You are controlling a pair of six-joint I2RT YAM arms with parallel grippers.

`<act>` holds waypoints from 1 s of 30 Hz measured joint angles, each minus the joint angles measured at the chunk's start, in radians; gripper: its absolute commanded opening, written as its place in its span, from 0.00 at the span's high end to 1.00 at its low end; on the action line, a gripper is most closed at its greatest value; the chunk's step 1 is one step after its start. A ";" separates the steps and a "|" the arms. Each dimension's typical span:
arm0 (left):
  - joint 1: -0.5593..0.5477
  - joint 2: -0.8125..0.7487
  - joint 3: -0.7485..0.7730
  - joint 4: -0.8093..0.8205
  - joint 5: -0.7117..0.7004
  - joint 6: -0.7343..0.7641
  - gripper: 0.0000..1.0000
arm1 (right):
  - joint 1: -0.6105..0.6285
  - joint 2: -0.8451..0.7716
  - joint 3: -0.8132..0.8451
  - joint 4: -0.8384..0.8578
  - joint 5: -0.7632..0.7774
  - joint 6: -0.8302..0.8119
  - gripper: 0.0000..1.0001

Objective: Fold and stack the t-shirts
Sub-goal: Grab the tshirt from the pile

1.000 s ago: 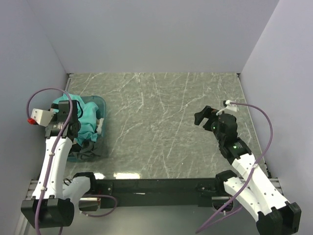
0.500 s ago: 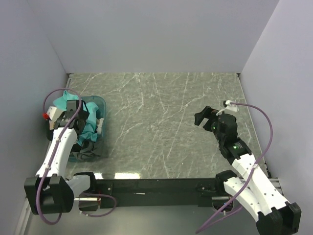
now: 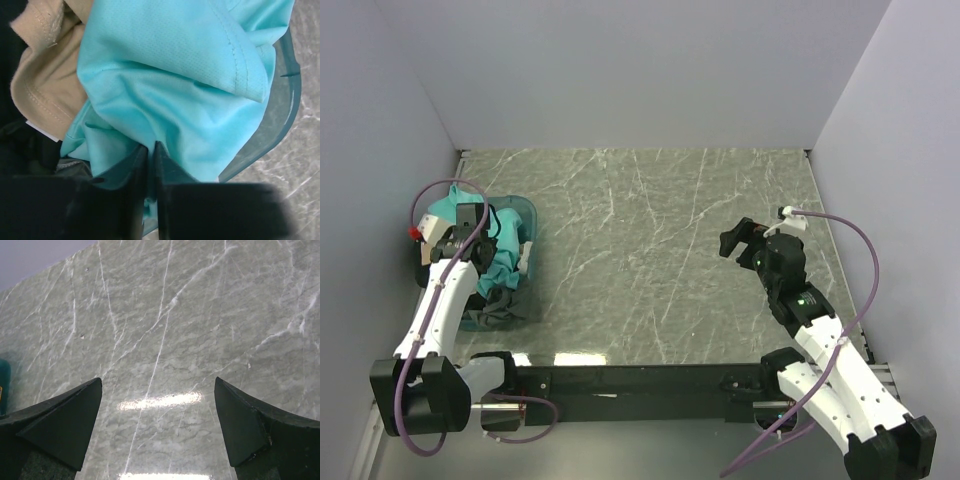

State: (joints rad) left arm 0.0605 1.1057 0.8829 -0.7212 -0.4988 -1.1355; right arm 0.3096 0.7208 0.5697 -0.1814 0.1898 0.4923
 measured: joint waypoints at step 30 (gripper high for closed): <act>-0.006 -0.079 0.449 0.307 0.247 0.181 0.99 | 0.000 -0.003 -0.001 0.004 0.012 -0.001 0.02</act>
State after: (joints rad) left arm 0.0544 1.0264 1.3323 -0.4145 -0.2520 -0.9543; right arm 0.3096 0.7174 0.5686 -0.1776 0.2020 0.4915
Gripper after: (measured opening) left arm 0.023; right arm 0.983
